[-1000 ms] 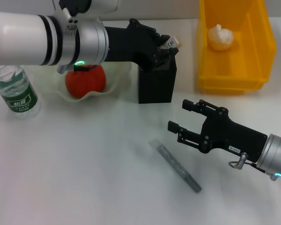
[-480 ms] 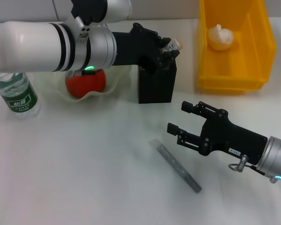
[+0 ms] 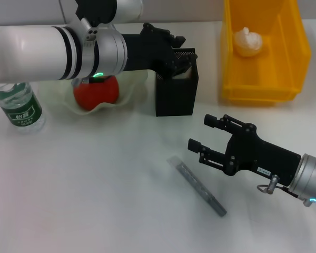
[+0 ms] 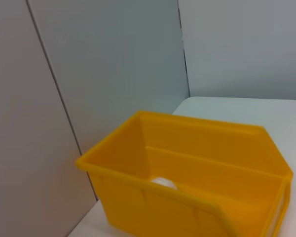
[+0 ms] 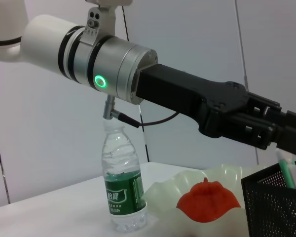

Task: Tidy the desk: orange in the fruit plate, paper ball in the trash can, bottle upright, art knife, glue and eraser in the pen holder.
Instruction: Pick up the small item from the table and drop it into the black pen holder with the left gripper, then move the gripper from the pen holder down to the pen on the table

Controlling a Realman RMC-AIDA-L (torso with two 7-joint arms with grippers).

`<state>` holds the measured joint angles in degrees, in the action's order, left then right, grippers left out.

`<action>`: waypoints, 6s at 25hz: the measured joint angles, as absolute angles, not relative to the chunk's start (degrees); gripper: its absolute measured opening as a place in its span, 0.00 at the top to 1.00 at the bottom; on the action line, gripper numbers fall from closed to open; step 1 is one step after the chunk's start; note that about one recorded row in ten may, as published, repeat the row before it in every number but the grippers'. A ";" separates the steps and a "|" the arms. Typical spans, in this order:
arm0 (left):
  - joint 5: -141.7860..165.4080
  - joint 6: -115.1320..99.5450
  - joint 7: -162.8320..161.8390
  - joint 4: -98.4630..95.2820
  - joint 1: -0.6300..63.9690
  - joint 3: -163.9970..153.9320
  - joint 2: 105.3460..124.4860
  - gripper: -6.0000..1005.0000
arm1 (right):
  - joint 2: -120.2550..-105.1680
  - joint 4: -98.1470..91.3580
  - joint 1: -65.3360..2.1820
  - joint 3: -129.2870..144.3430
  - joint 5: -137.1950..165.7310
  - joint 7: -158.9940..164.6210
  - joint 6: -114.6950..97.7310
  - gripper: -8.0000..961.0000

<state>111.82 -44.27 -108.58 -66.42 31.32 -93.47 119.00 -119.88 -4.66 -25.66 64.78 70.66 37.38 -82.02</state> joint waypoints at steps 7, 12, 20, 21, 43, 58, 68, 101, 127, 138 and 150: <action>111.47 -44.08 -108.60 -66.63 30.68 -93.32 118.95 0.55 | -119.88 -4.78 -25.66 64.77 70.66 37.06 -82.60 0.24; 106.81 -45.73 -107.51 -72.37 26.82 -92.84 118.78 0.53 | -119.88 -4.86 -25.80 64.78 70.67 37.04 -82.83 0.24; 96.70 -48.86 -101.09 -80.98 18.90 -91.32 118.67 0.51 | -119.88 -4.99 -25.84 64.77 70.66 36.96 -84.07 0.24; 96.70 -48.86 -101.09 -80.98 18.90 -91.32 118.67 0.50 | -119.88 -5.00 -25.88 64.79 70.67 36.93 -84.08 0.24; 70.65 -102.31 -61.71 -41.55 14.29 -66.13 117.17 0.20 | -118.82 -19.78 -23.74 65.15 73.53 58.12 -88.67 0.24; 79.27 -102.46 -53.74 -32.01 13.21 -65.65 117.96 0.20 | -117.88 -79.76 -31.10 63.81 121.80 134.52 -96.83 0.24; 79.26 -102.51 -51.21 -30.20 12.30 -65.66 118.20 0.20 | -118.43 -74.67 -52.64 64.48 145.26 153.19 -110.80 0.24; 79.30 -101.46 -47.49 -27.43 13.29 -65.65 118.48 0.20 | -119.89 -40.28 -65.50 84.55 140.93 158.44 -93.42 0.24; 83.28 -95.18 -47.46 -25.22 14.67 -66.90 118.47 0.20 | -119.88 -35.46 -64.67 92.96 134.08 158.36 -87.77 0.31; 83.25 -94.59 -47.46 -25.22 14.68 -66.88 118.53 0.20 | -119.88 -35.42 -64.54 97.71 131.22 158.39 -85.92 0.56; 83.23 -94.38 -47.46 -25.13 14.93 -66.88 118.56 0.20 | -119.88 -34.29 -64.32 98.70 131.13 158.57 -84.27 0.58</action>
